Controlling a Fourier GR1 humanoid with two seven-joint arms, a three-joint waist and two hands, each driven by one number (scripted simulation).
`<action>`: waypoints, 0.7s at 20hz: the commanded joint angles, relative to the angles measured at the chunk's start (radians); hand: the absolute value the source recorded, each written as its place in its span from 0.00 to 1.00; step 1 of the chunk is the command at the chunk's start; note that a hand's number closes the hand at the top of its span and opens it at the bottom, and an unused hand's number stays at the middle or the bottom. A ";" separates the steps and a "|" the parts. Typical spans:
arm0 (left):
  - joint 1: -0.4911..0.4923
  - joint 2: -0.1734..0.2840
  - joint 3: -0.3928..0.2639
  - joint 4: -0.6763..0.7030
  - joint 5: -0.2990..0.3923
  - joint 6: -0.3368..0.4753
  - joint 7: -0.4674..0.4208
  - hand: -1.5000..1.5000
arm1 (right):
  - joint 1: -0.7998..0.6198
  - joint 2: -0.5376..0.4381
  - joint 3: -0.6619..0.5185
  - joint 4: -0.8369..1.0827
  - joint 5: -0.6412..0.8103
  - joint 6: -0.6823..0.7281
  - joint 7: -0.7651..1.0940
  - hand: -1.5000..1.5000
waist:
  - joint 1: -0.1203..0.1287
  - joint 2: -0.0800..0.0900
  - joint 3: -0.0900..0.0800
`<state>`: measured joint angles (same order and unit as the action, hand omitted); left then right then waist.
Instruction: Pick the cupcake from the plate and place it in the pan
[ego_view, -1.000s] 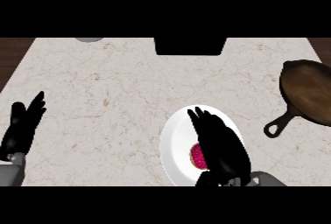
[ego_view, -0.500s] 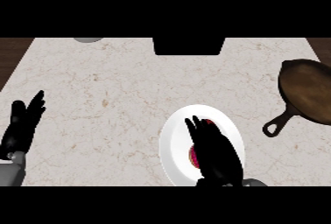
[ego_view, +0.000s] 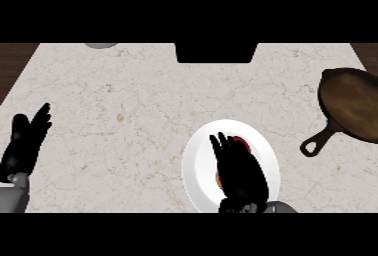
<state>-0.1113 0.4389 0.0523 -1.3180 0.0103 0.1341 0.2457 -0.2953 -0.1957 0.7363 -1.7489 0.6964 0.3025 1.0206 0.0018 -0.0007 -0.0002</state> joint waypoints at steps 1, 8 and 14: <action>0.011 -0.067 -0.024 -0.045 -0.040 0.050 0.018 0.50 | 0.011 0.035 -0.038 0.012 0.023 0.058 0.070 0.00 | -0.001 0.000 0.000; -0.037 -0.035 0.047 0.088 -0.032 -0.026 -0.067 0.50 | 0.013 0.083 -0.071 0.151 0.088 0.048 -0.021 0.00 | -0.002 0.002 0.000; -0.014 -0.069 0.027 -0.013 -0.086 -0.010 0.023 0.50 | 0.057 0.093 -0.092 0.163 0.142 0.093 -0.076 1.00 | -0.001 0.000 0.000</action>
<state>-0.1187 0.3905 0.0832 -1.3139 -0.0425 0.1154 0.2418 -0.2604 -0.1174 0.6453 -1.6055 0.8068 0.3565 0.9431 0.0014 -0.0019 -0.0009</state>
